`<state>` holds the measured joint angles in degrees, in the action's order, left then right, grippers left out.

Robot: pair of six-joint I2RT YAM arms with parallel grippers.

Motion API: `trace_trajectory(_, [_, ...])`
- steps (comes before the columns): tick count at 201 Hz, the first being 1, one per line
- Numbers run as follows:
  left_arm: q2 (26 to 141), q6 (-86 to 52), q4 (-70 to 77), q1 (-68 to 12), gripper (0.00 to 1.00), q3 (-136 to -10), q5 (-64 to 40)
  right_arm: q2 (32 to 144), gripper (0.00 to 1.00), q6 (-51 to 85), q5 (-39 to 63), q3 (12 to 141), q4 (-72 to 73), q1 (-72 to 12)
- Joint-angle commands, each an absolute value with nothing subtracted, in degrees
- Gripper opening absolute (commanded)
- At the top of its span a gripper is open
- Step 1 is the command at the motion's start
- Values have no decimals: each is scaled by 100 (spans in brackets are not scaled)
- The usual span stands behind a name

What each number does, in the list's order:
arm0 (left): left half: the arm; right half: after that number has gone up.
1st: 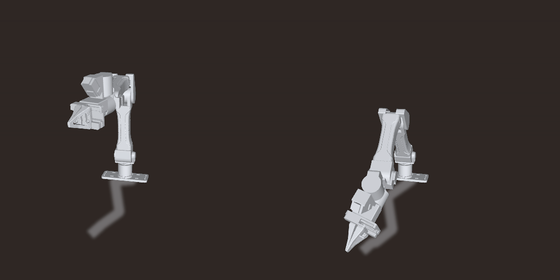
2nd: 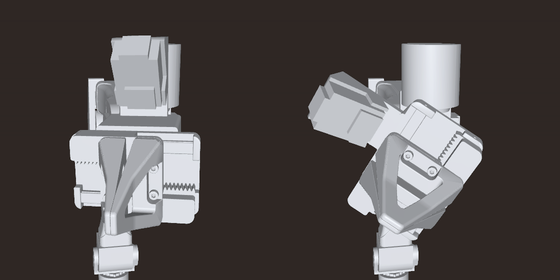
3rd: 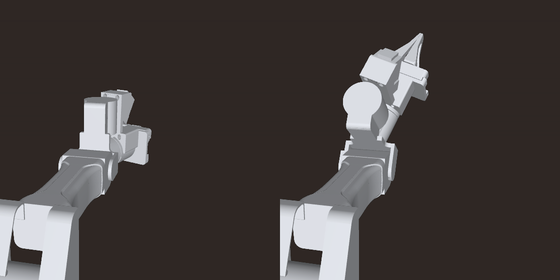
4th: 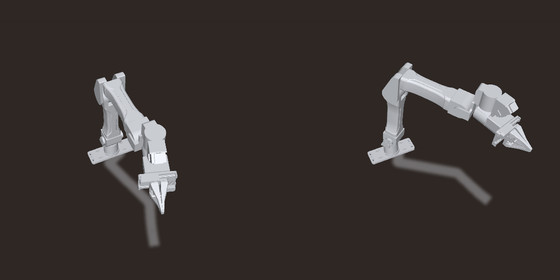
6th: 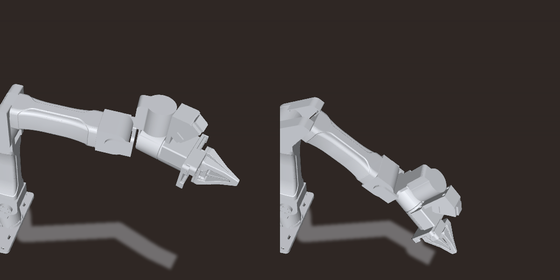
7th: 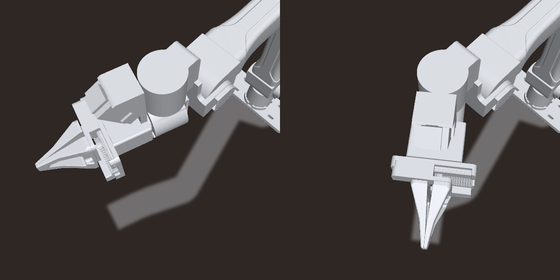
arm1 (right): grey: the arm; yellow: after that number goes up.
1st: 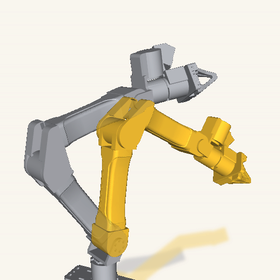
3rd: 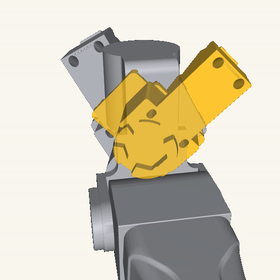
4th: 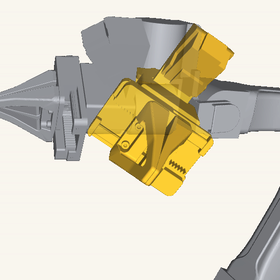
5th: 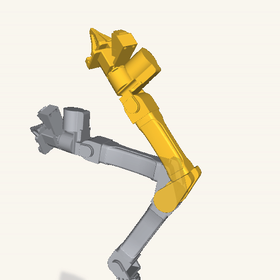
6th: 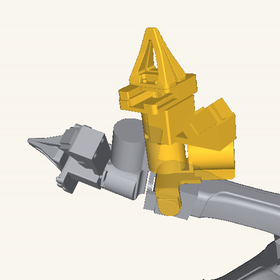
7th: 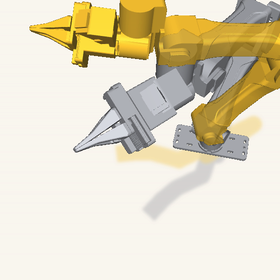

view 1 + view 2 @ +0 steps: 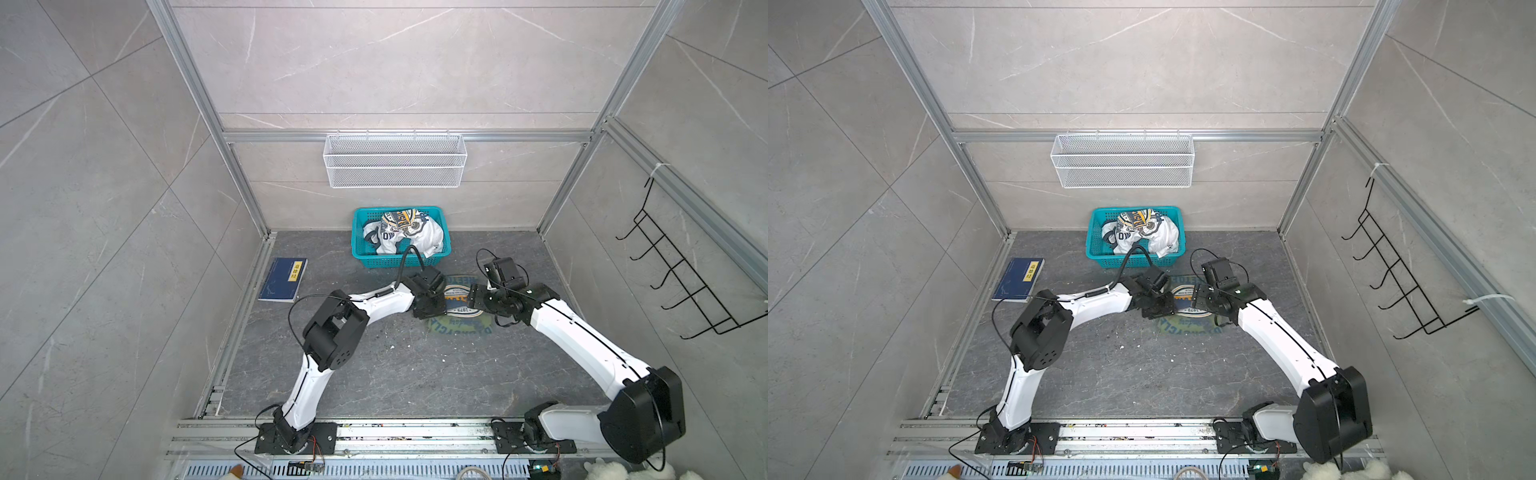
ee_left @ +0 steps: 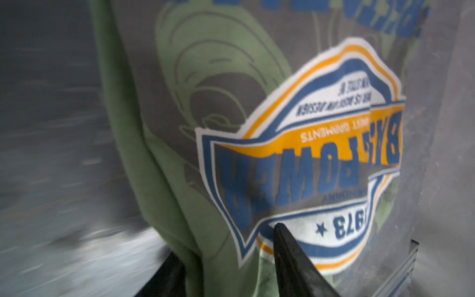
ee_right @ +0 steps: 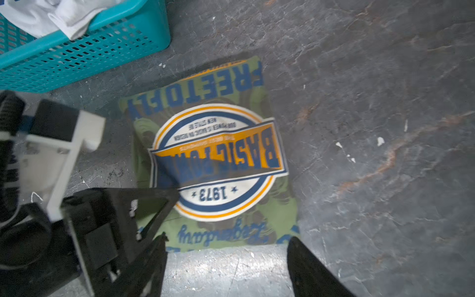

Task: Fold and stack tank tops
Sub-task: Move the tank top to the middle-right of the table, then move the tank top to the top-right of the table.

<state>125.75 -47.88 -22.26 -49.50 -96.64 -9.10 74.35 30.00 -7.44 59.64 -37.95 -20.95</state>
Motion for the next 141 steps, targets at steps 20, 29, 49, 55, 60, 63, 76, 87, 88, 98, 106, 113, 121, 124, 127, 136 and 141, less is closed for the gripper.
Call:
trace_trajectory(20, [12761,-4954,-2520,-4965,55,-10510,-892,6829,76,3135,-1068,5664,-4467,-2053])
trace_trajectory(29, [12558,-4932,-2555,-4957,57,-10379,-821,6733,76,3200,-1019,5590,-4529,-2055])
trace_trajectory(49, [11830,-4788,-2695,-4946,61,-9829,-357,6499,76,3425,-755,5274,-4488,-2065])
trace_trajectory(55, [11579,-4752,-2723,-4935,62,-9602,-196,6443,76,3518,-677,5143,-4459,-2065])
trace_trajectory(60, [11396,-4743,-2740,-4919,63,-9398,-98,6403,76,3596,-572,5024,-4386,-2073])
trace_trajectory(63, [11261,-4726,-2750,-4902,63,-9261,-18,6377,76,3641,-511,4939,-4339,-2074])
trace_trajectory(76, [10635,-4657,-2703,-4863,64,-8684,330,6298,75,3906,-204,4555,-4026,-2169])
trace_trajectory(87, [10128,-4578,-2703,-4852,65,-8235,696,6301,75,4173,-73,4275,-3780,-2364])
trace_trajectory(88, [10083,-4565,-2701,-4852,65,-8200,726,6301,75,4205,-72,4251,-3753,-2382])
trace_trajectory(98, [9647,-4507,-2665,-4842,66,-7856,983,6346,75,4428,-160,4087,-3596,-2631])
trace_trajectory(106, [9336,-4459,-2617,-4821,67,-7556,1113,6414,75,4586,-292,3970,-3467,-2862])
trace_trajectory(113, [9098,-4435,-2567,-4794,68,-7322,1180,6518,76,4680,-328,3901,-3338,-2998])
trace_trajectory(121, [8826,-4411,-2519,-4743,69,-7053,1255,6686,76,4750,-334,3860,-3202,-3102])
trace_trajectory(124, [8730,-4408,-2504,-4738,69,-6963,1288,6753,76,4777,-346,3852,-3159,-3122])
trace_trajectory(127, [8633,-4396,-2483,-4723,69,-6863,1330,6823,76,4786,-355,3841,-3103,-3150])
trace_trajectory(136, [8381,-4364,-2453,-4685,70,-6623,1445,7096,76,4799,-446,3841,-2967,-3198])
trace_trajectory(141, [8251,-4353,-2452,-4659,70,-6503,1503,7238,76,4795,-478,3857,-2903,-3199])
